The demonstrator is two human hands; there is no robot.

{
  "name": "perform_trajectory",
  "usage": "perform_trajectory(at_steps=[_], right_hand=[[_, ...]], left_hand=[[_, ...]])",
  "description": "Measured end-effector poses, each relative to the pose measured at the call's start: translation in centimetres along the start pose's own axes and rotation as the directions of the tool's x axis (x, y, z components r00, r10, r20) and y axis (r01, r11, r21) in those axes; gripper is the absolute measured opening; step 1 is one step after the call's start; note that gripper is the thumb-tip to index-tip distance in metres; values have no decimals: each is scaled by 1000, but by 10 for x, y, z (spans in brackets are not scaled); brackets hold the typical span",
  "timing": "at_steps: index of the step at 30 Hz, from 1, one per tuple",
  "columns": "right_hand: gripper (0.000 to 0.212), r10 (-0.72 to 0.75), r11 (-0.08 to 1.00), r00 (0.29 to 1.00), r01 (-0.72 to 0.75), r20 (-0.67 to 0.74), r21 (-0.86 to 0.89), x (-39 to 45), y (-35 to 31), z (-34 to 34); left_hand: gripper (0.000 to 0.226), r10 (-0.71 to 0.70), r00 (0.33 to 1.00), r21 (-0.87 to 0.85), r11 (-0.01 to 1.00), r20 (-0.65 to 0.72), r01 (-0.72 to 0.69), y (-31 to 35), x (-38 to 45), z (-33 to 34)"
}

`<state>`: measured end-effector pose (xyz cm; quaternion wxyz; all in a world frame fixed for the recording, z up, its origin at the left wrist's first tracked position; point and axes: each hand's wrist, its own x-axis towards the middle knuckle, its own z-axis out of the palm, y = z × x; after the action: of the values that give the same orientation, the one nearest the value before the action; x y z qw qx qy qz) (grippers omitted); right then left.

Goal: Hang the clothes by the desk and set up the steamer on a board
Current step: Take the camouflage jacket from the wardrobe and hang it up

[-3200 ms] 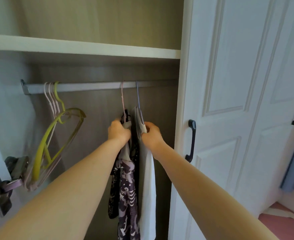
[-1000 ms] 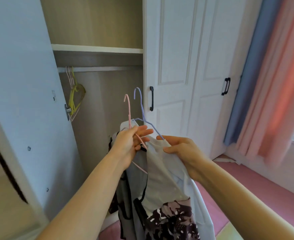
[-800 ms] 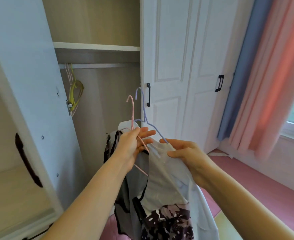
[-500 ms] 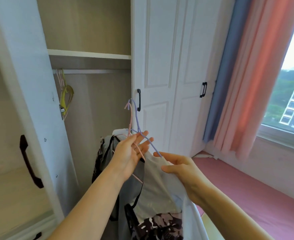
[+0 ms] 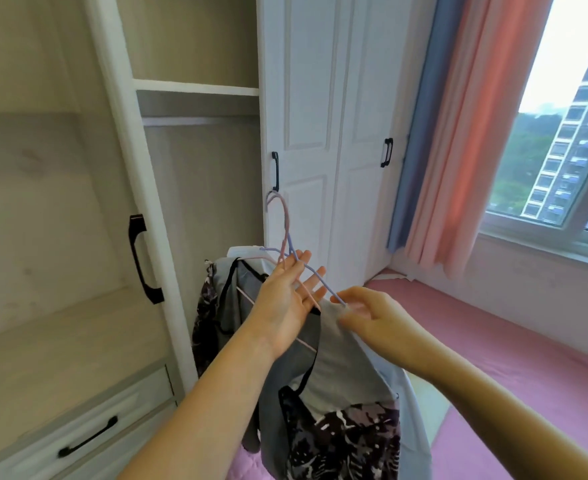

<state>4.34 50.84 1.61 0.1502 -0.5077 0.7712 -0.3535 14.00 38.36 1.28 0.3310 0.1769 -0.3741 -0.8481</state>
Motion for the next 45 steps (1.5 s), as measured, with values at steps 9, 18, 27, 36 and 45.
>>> perform_trajectory(at_steps=[9, 18, 27, 36, 45], right_hand=[[19, 14, 996, 964, -37, -264, -80, -54, -19, 26], [19, -9, 999, 941, -5, -338, -38, -122, -22, 18], [18, -40, 996, 961, 61, -273, 69, -174, -11, -9], [13, -306, 949, 949, 298, -79, -101, -221, 6, -19], [22, -502, 856, 865, 495, -12, -151, -252, 3, 9]], left_hand=[[33, 89, 994, 383, 917, 67, -108, -25, -72, 2], [35, 225, 960, 700, 658, 168, -277, -46, -129, 5], [37, 390, 897, 683, 599, 207, -418, -80, -176, 33], [36, 558, 826, 766, 494, 82, -410, -111, -233, 43], [32, 684, 728, 856, 404, -48, -323, -117, -308, 37]])
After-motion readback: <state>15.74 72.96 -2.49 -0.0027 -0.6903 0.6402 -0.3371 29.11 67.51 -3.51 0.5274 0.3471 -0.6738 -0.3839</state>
